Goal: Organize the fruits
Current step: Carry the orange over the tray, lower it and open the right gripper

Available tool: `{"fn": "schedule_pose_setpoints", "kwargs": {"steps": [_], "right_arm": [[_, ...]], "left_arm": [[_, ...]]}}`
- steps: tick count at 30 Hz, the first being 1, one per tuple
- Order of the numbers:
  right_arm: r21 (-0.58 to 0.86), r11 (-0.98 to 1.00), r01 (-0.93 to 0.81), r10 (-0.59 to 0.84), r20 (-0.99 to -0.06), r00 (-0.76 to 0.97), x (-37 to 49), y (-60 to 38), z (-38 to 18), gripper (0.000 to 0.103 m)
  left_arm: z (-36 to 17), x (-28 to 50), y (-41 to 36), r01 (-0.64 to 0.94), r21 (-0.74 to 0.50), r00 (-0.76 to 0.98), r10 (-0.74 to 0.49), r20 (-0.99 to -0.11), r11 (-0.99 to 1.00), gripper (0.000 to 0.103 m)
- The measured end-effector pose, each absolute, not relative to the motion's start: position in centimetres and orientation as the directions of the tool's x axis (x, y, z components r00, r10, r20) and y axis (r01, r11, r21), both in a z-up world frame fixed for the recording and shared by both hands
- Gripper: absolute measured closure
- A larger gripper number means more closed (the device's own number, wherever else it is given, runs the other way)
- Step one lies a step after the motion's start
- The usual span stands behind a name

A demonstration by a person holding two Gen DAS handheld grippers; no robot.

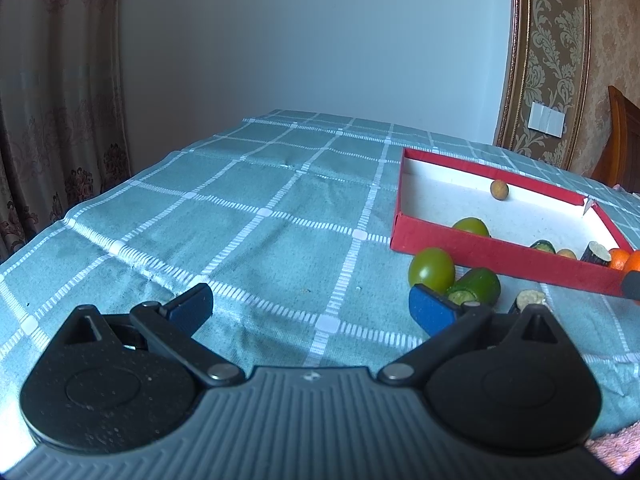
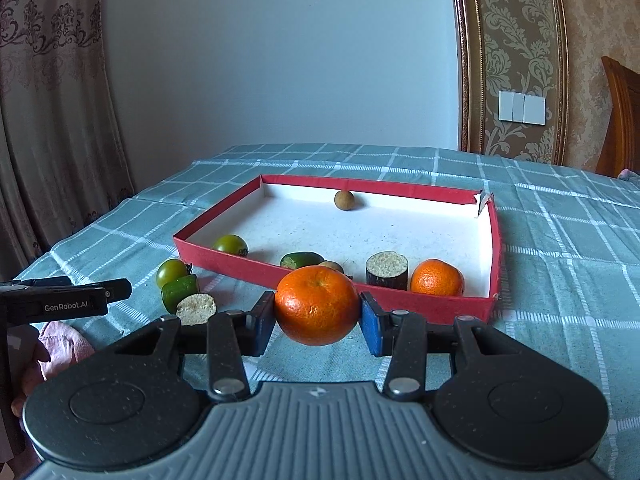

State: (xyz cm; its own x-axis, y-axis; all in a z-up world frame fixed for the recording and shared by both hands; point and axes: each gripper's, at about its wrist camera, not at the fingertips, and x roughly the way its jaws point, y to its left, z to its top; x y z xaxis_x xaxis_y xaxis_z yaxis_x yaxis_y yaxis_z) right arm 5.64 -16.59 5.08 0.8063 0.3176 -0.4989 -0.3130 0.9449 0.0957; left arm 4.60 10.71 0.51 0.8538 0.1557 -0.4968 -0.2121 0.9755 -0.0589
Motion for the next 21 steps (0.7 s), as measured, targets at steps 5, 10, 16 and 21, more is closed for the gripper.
{"fn": "schedule_pose_setpoints", "kwargs": {"steps": [5, 10, 16, 21], "right_arm": [[0.109, 0.947, -0.302, 0.315, -0.487, 0.815, 6.2, -17.1, 5.4, 0.059], [0.116, 0.95, -0.29, 0.31, -0.469, 0.827, 7.6, -17.4, 6.2, 0.059], [0.124, 0.954, -0.272, 0.299, -0.434, 0.85, 9.4, -18.0, 7.5, 0.059], [0.134, 0.956, -0.263, 0.295, -0.421, 0.858, 10.4, -18.5, 7.8, 0.059]], "left_arm": [[0.5, 4.7, 10.7, -0.208, -0.06, 0.852, 0.151, -0.501, 0.976, 0.0], [0.5, 4.7, 10.8, -0.206, -0.061, 0.852, 0.149, -0.503, 0.977, 0.0], [0.5, 4.8, 10.8, -0.205, -0.063, 0.85, 0.146, -0.506, 0.977, 0.0], [0.4, 5.0, 10.8, -0.199, -0.062, 0.847, 0.14, -0.513, 0.978, 0.0]]}}
